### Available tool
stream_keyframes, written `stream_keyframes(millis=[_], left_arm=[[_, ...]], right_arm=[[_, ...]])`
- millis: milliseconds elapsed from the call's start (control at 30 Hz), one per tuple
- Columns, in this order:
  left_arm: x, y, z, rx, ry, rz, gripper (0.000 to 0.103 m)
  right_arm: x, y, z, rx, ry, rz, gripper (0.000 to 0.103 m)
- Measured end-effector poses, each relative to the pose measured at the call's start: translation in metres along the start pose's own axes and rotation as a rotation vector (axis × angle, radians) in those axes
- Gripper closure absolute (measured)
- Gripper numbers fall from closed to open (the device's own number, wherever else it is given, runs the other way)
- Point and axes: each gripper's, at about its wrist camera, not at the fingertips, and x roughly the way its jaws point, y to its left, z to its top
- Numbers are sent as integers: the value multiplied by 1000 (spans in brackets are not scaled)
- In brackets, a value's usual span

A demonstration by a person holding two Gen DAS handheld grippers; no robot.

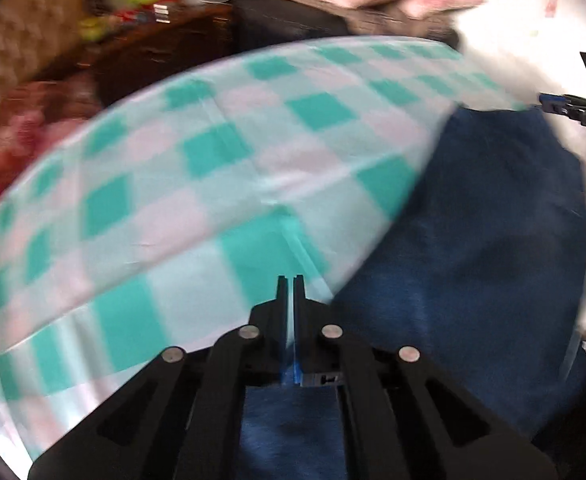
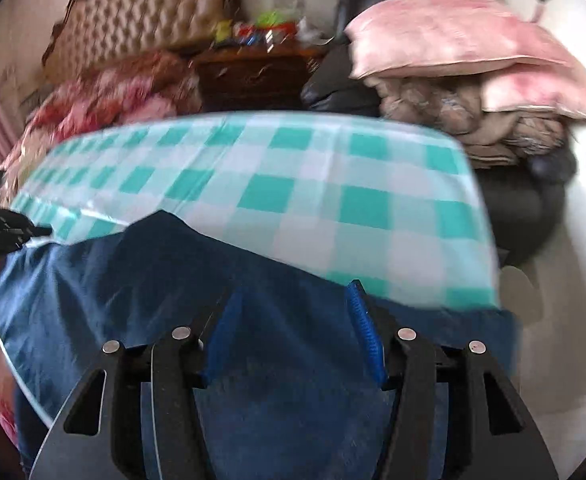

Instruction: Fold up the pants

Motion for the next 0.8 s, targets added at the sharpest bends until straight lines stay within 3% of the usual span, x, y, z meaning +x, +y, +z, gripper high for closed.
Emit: stream_keyframes(millis=[67, 133, 233, 267, 300, 333, 367, 433, 533, 600, 667, 700, 733, 800], left_arm=[[-17, -15, 2, 10, -71, -23, 87], [-26, -39, 8, 56, -131, -95, 61], [-14, -73, 24, 132, -136, -154, 60], [-1, -83, 30, 160, -114, -158, 61], [10, -87, 34, 172, -88, -146, 72], [23, -88, 37, 176, -56, -135, 95], [36, -85, 41, 170, -24, -119, 100], [46, -79, 46, 153, -30, -129, 103], [50, -60, 56, 72, -51, -29, 103], [32, -55, 60, 14, -126, -40, 103], [15, -69, 68, 23, -182, -186, 86], [13, -77, 72, 45, -190, -215, 58], [13, -89, 76, 75, -201, -226, 50], [24, -111, 85, 130, -173, -229, 50]], right_arm=[[21, 2, 5, -13, 22, -21, 50], [36, 3, 4, -35, 37, -44, 55], [61, 1, -1, -53, 68, -169, 63], [67, -4, -2, -29, 66, -189, 63], [69, -8, -2, -11, 66, -188, 63], [71, -9, -3, 0, 58, -192, 63], [71, -10, -1, 9, 42, -207, 63], [55, -17, 0, 65, -17, -234, 63], [22, -40, -1, 177, -95, -211, 63], [10, -51, -6, 186, -91, -198, 63], [2, -65, -14, 193, -69, -157, 63], [0, -70, -19, 196, -60, -171, 62], [1, -76, -23, 192, -46, -202, 62], [9, -94, -33, 188, -1, -304, 62]])
